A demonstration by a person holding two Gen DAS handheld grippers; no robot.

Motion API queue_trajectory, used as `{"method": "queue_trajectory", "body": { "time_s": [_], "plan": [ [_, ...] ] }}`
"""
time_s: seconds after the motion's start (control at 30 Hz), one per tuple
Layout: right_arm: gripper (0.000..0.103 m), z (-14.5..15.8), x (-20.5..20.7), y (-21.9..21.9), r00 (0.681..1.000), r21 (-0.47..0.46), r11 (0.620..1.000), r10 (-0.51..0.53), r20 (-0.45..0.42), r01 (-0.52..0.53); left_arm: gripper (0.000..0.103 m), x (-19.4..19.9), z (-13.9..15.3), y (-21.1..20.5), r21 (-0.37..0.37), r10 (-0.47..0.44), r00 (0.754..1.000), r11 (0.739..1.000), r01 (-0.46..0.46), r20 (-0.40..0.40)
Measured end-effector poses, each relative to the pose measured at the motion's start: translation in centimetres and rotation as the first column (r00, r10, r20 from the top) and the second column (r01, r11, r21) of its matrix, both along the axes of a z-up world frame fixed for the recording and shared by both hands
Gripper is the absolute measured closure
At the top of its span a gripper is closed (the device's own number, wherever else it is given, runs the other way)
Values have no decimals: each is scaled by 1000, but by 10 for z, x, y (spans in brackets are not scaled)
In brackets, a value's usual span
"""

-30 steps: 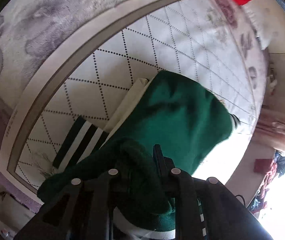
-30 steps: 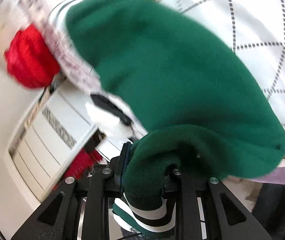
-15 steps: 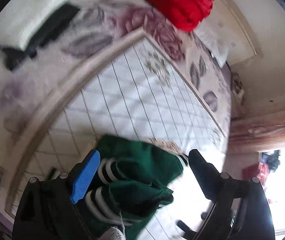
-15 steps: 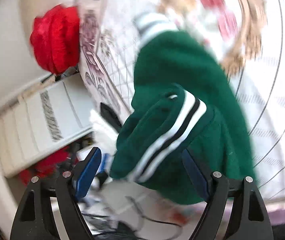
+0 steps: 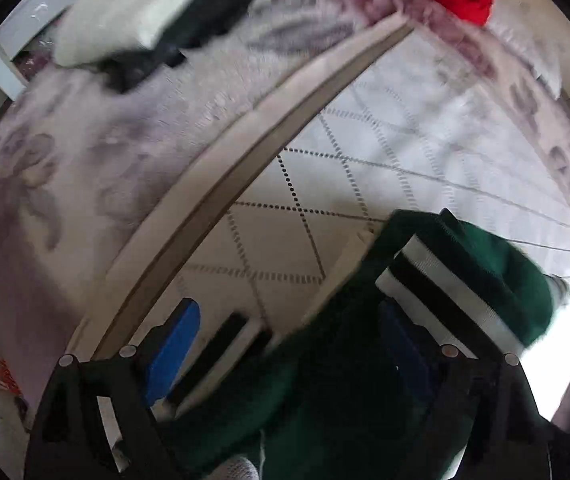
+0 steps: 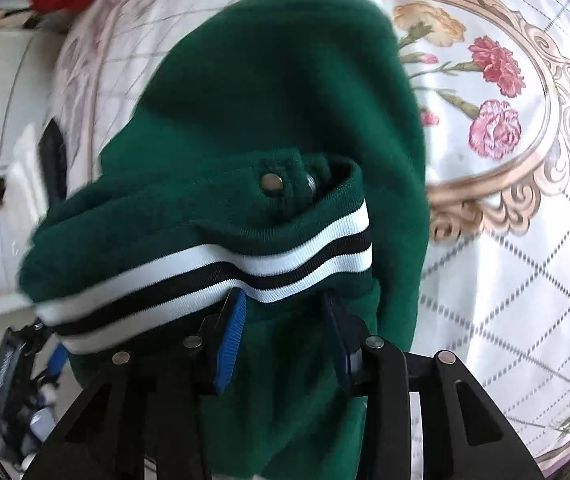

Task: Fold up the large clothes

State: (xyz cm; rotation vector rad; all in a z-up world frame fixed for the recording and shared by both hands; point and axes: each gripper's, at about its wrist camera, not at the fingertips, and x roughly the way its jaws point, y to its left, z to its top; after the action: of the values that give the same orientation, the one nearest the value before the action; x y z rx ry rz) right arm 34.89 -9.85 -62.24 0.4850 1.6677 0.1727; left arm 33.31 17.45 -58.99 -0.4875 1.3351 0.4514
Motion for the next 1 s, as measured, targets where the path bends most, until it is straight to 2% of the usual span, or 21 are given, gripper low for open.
{"method": "queue_trajectory", "body": {
  "time_s": [0.07, 0.1, 0.17, 0.23, 0.27, 0.33, 0.4, 0.43, 0.5, 0.57, 0.67, 0.77, 0.83, 0.87, 0.9, 0.93, 1.0],
  "plan": [
    [60, 14, 3, -7, 1000, 2, 1000, 2, 24, -2, 10, 13, -13, 13, -22, 18, 1000, 1000, -18, 8],
    [56, 23, 2, -14, 999, -5, 1000, 3, 45, -3, 10, 15, -14, 17, -16, 20, 1000, 1000, -19, 10],
    [21, 35, -8, -37, 998, -57, 998, -10, 69, 14, 10, 19, -12, 24, -4, 12, 1000, 1000, -12, 0],
    [18, 24, -15, -58, 996, -55, 997, -43, 84, 48, 10, 12, 0, 26, 0, 17, 1000, 1000, -17, 20],
    [18, 13, -15, -68, 994, -17, 997, -73, 79, 74, 10, 7, 5, 26, 0, 20, 999, 1000, -20, 35],
    [17, -26, -13, -76, 995, 142, 987, -87, 43, 80, 10, -5, 15, 26, -23, 39, 997, 999, -38, 71],
    [1, -54, -6, -75, 996, 250, 966, -81, 30, 71, 10, -19, 28, 26, -64, 61, 991, 996, -54, 120],
    [0, -56, -3, -71, 997, 307, 951, -61, 53, 41, 10, -26, 36, 25, -79, 74, 986, 995, -63, 148],
    [4, -53, 1, -58, 996, 360, 932, 22, 89, -53, 10, -38, 48, 25, -84, 94, 977, 993, -79, 193],
    [38, -47, -1, -50, 990, 314, 944, 69, 123, -105, 10, -51, 59, 26, -51, 106, 971, 994, -97, 212],
    [51, -46, -14, -66, 992, 342, 937, -102, 81, 68, 10, -75, 71, 29, 5, 125, 971, 992, -129, 206],
    [53, -36, -53, -79, 952, 293, 912, -305, 23, 286, 10, -97, 77, 37, 41, 137, 974, 988, -147, 178],
    [53, -32, -102, -88, 897, 235, 866, -434, -82, 441, 10, -118, 80, 42, 61, 134, 980, 988, -145, 148],
    [50, -32, -121, -89, 879, 217, 852, -456, -138, 476, 10, -127, 80, 43, 73, 129, 983, 988, -140, 132],
    [46, -34, -143, -85, 871, 197, 852, -447, -206, 484, 10, -137, 79, 44, 84, 118, 987, 988, -127, 112],
    [38, -38, -166, -78, 870, 181, 872, -391, -302, 455, 10, -147, 76, 43, 99, 99, 992, 989, -107, 84],
    [38, -43, -196, -65, 854, 198, 901, -267, -447, 385, 10, -164, 68, 38, 130, 61, 998, 989, -64, 29]
  ]
}}
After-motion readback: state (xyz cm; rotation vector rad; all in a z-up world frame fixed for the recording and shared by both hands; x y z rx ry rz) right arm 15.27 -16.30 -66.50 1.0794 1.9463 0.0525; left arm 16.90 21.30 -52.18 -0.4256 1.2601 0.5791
